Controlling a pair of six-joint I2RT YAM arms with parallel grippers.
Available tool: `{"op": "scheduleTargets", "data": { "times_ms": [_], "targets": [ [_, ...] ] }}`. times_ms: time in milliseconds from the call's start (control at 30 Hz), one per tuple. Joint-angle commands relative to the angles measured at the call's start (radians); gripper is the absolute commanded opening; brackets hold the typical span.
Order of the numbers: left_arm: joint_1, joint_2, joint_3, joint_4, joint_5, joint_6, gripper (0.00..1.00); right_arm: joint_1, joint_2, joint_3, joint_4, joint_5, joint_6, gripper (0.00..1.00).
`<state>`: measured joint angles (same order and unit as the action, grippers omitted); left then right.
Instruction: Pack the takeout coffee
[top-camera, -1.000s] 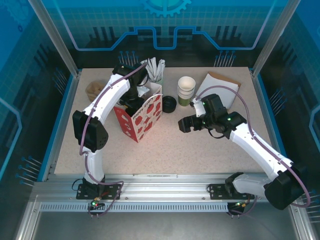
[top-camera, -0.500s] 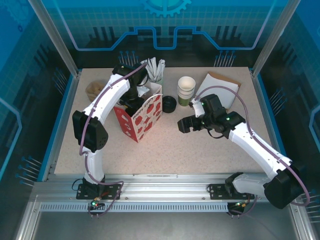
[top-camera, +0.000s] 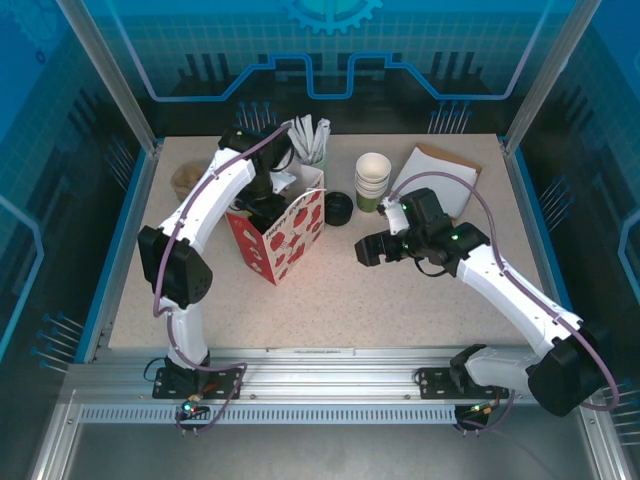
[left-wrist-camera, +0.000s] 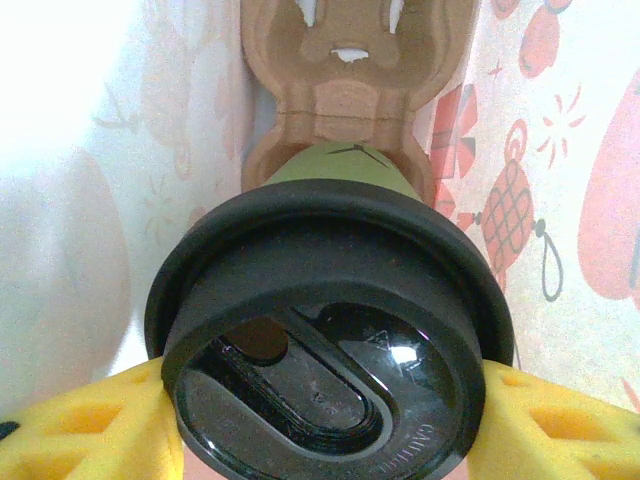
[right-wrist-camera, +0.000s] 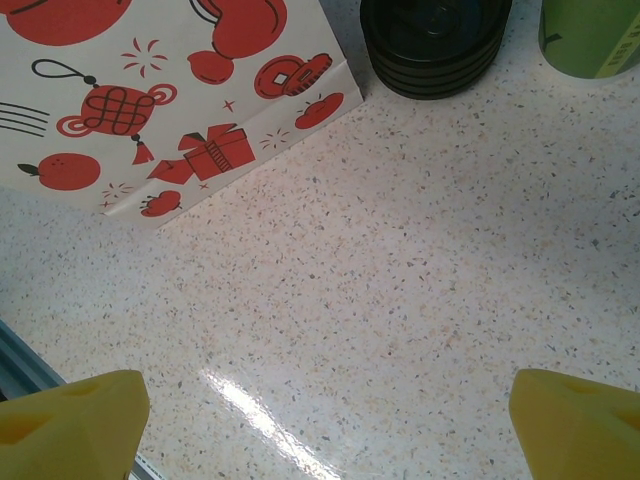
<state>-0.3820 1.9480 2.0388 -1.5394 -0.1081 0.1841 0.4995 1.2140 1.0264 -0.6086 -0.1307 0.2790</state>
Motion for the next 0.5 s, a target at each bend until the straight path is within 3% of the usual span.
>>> {"op": "scheduleTargets", "data": {
  "times_ms": [0,467],
  "targets": [
    [0.011,-0.031,-0.015,-0.033,-0.002,0.009,0.43,0.014,0.007,0.002,0.009,-0.003,-0.013,0.94],
    [0.014,0.002,-0.039,-0.019,-0.016,0.01,0.43,0.014,0.004,-0.007,0.007,0.002,-0.012,0.94]
  ]
}}
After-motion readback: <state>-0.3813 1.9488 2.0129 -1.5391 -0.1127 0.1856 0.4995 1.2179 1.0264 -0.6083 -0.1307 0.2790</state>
